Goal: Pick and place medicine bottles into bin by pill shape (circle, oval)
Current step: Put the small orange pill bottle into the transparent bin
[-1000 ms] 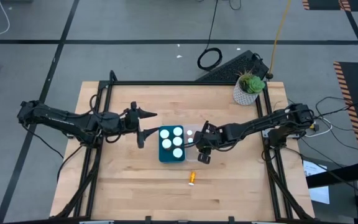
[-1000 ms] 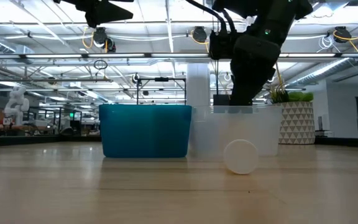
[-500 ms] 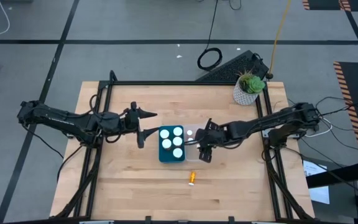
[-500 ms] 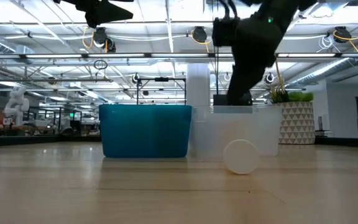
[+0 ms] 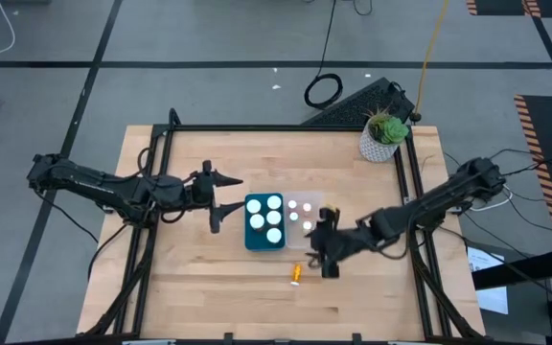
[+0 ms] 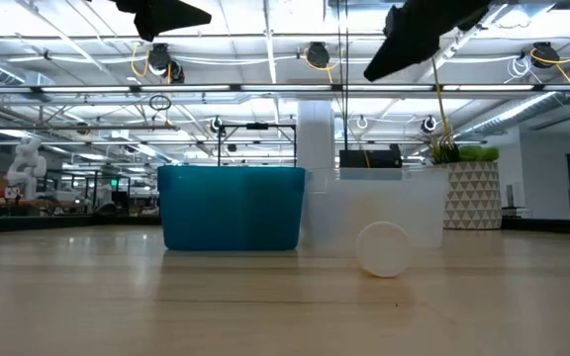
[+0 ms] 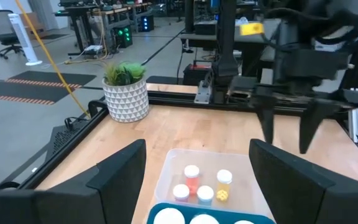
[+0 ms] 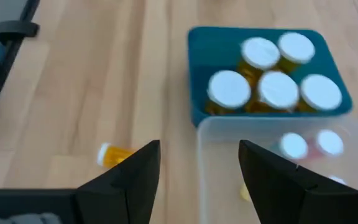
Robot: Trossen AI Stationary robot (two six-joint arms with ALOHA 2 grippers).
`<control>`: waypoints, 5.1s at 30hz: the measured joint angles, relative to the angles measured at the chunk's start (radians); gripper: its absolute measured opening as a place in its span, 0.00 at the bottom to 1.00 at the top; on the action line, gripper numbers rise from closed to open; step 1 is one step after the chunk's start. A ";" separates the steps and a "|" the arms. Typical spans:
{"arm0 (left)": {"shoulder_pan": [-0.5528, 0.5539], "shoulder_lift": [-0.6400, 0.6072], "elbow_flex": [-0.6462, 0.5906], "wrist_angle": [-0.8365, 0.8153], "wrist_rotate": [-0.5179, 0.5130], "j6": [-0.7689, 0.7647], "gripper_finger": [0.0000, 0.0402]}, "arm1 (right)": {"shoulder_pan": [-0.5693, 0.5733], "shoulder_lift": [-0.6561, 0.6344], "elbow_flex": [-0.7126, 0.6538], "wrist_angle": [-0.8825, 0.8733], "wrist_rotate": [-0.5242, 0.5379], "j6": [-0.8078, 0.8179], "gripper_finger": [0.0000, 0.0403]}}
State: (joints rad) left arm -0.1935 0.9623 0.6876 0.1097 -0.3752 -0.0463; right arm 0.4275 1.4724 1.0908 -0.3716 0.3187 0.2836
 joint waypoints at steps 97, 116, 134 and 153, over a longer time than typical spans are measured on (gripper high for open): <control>-0.282 1.183 0.724 -0.223 0.116 -0.033 0.11 | 0.505 0.371 -0.001 0.157 0.574 0.896 0.49; -0.294 1.218 0.725 -0.194 0.086 -0.078 0.11 | 0.470 0.490 -0.001 0.272 0.550 0.855 0.49; -0.258 1.219 0.725 -0.111 0.241 -0.088 0.11 | 0.469 0.494 -0.001 0.076 0.619 0.906 0.49; -0.462 0.937 0.708 -0.597 -0.040 -0.124 0.11 | 0.419 0.556 -0.001 0.225 0.597 0.981 0.67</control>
State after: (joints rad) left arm -0.6551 1.8996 1.3954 -0.4876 -0.4155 -0.1705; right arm 0.8467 2.0281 1.0901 -0.1465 0.9159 1.2651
